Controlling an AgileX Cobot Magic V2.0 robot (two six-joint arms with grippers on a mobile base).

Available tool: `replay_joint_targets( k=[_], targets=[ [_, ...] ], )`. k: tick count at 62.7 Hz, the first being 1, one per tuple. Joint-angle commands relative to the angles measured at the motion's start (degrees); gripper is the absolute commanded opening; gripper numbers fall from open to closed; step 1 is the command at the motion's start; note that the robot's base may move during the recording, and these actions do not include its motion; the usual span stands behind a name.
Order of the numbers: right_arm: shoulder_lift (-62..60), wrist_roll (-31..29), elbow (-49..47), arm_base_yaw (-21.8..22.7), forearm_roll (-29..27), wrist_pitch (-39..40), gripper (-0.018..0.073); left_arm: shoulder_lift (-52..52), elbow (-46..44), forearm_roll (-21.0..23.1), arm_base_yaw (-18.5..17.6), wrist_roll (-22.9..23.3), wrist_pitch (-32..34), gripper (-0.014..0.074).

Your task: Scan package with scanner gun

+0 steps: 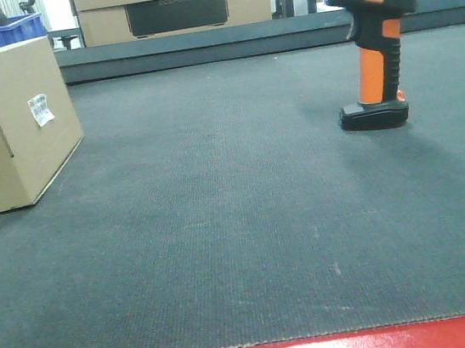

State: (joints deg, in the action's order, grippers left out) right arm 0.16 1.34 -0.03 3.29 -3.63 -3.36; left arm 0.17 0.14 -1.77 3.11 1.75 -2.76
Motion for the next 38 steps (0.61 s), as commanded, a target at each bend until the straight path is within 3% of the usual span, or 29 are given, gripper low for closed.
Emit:
replay_joint_targets(
  k=[1,38],
  targets=[
    [-0.2,0.1,0.0,0.2,-0.1,1.3,-0.0165,-0.2,-0.1,-0.1,-0.4,0.2,0.7,-0.0111],
    [-0.2,0.1,0.0,0.2,-0.1,1.3,-0.0165,-0.2,-0.1,-0.1,-0.4,0.2,0.7,-0.0111]
  ],
)
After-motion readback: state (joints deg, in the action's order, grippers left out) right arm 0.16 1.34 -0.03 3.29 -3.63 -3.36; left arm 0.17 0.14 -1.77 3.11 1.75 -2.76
